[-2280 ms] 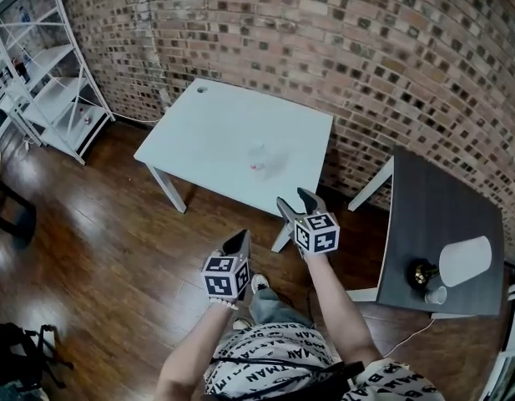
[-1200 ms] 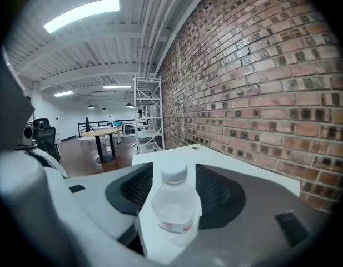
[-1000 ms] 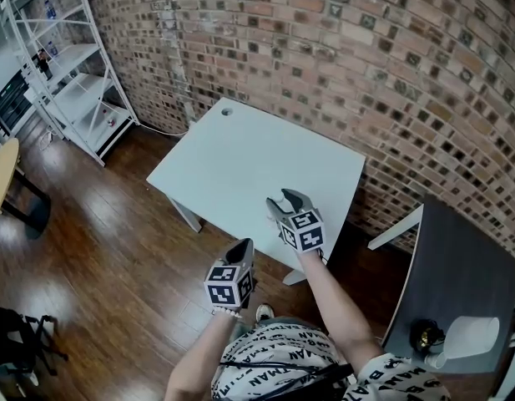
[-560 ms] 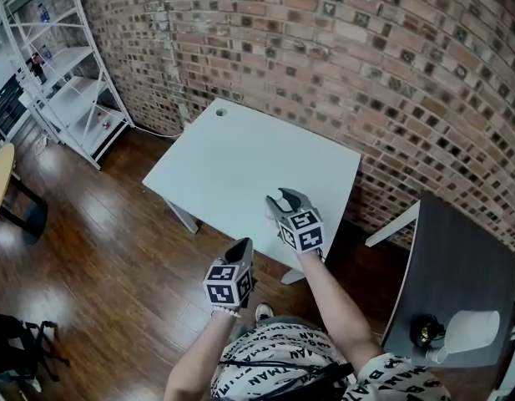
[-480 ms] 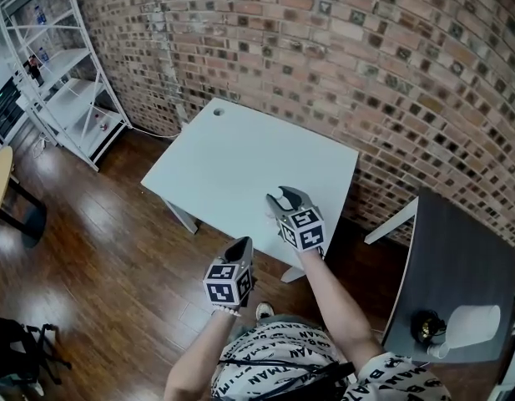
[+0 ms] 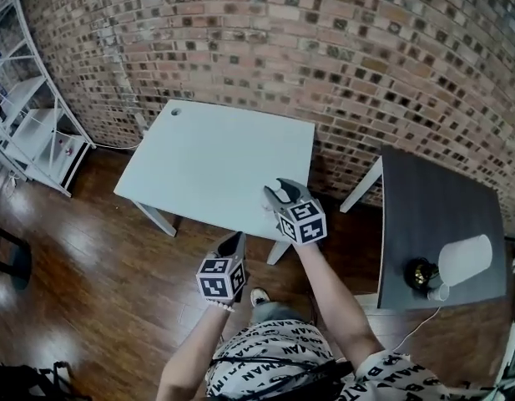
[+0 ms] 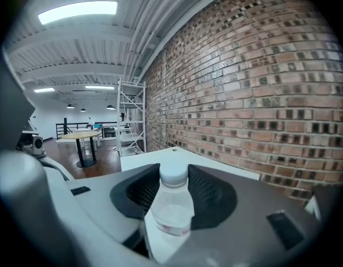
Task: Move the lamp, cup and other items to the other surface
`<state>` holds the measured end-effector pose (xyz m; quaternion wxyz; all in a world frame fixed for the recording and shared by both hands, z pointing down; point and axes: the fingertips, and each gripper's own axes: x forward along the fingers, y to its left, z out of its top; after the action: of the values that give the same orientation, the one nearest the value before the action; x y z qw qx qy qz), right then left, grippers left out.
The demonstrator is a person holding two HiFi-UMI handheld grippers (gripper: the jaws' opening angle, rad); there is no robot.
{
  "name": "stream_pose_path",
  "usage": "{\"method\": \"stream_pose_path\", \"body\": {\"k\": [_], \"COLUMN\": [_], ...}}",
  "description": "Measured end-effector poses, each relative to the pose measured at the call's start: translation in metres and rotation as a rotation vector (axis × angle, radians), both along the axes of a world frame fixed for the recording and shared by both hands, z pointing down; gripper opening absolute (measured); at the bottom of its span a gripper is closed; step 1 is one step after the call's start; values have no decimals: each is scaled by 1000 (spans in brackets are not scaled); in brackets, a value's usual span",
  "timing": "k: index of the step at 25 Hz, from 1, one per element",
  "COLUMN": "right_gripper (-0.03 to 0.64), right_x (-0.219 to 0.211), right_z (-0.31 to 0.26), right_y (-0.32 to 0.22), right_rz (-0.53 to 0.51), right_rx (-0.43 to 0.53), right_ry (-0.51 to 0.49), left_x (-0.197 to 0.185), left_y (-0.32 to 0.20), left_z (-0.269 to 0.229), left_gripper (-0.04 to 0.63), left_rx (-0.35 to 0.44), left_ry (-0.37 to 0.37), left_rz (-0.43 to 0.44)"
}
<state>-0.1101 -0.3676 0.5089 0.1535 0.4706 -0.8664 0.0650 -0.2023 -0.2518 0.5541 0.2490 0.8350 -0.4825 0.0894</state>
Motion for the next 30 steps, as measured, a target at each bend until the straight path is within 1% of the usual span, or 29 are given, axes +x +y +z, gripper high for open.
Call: {"method": "stream_pose_path", "body": {"k": [3, 8, 13, 18, 21, 23, 30], "right_gripper": [152, 152, 152, 152, 152, 152, 152], "right_x": [32, 88, 162, 238, 288, 319, 421], "right_z": [-5, 4, 19, 34, 35, 32, 14], "right_y": [36, 106, 184, 240, 263, 271, 267], "right_rz": [80, 219, 391, 536, 648, 706, 859], "right_rx": [-1, -21, -55, -68, -56, -48, 18], "right_ry": [3, 1, 7, 8, 7, -2, -36], "left_x": [21, 65, 125, 177, 207, 224, 288], "left_y": [28, 83, 142, 183, 197, 200, 180], "left_z": [-2, -2, 9, 17, 16, 16, 7], "left_gripper": [0, 0, 0, 0, 0, 0, 0], "left_rx": [-2, 4, -18, -27, -10, -4, 25], "left_ry": [2, 14, 23, 18, 7, -7, -25], "left_rz": [79, 225, 400, 524, 618, 658, 723]}}
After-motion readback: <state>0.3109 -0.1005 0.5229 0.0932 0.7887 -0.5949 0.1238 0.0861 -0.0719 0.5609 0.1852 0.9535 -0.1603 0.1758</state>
